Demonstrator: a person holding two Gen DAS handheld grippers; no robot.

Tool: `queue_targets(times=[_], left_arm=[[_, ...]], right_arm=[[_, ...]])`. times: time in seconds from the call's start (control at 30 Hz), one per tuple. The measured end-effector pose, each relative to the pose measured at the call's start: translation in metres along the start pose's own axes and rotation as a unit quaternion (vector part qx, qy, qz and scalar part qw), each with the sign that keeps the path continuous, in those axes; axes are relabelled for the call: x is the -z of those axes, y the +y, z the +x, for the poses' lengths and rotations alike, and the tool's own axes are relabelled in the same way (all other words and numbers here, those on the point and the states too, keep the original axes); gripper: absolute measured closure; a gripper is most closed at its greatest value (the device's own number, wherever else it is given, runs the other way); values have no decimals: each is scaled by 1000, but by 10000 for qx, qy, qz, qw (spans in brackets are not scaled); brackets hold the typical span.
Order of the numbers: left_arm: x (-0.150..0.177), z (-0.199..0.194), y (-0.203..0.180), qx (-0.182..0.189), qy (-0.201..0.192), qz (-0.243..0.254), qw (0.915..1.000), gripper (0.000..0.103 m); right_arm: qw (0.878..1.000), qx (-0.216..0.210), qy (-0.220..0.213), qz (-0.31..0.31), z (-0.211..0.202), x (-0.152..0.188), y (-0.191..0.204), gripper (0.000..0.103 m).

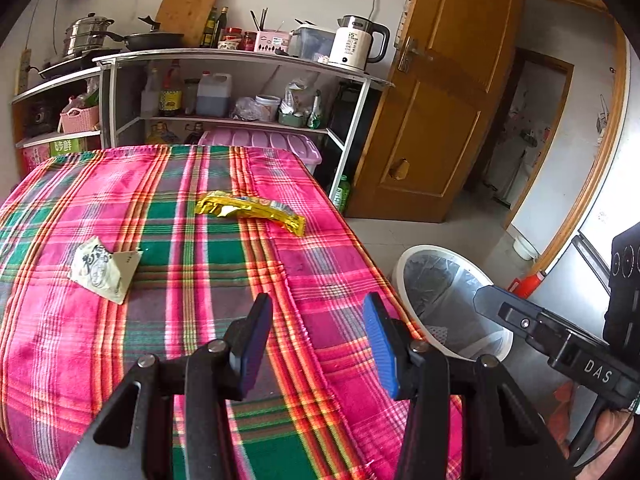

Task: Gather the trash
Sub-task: 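Move both tools back to the table toward the white printed packet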

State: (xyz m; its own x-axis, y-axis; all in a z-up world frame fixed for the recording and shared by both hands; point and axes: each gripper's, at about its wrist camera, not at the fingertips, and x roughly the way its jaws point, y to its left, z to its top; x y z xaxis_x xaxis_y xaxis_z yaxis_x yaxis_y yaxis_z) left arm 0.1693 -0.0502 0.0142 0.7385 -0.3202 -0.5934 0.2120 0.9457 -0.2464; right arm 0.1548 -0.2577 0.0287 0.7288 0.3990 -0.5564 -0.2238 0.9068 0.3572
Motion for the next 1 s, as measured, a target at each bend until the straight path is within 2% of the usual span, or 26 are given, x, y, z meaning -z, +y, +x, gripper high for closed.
queue_targets(times=[0.37,0.8,0.9,1.0], left_arm=[[8,-26,46,-453,-144,-321,9984,54],[7,-43,90,-835,-258,-589,9944,54],[5,-42,100,-916,-275,-659,9932,47],[1,-39,111,-1024,-260,-709,9919,46]], right_arm=[[9972,-175,103,-725,17,3,40,59],[9910,-385,242,-1263,47,-13,70,59],[9894,-449,284,-1349,56,-18,75,58],[9875,-457,292,-1482,64,-22,78,58]])
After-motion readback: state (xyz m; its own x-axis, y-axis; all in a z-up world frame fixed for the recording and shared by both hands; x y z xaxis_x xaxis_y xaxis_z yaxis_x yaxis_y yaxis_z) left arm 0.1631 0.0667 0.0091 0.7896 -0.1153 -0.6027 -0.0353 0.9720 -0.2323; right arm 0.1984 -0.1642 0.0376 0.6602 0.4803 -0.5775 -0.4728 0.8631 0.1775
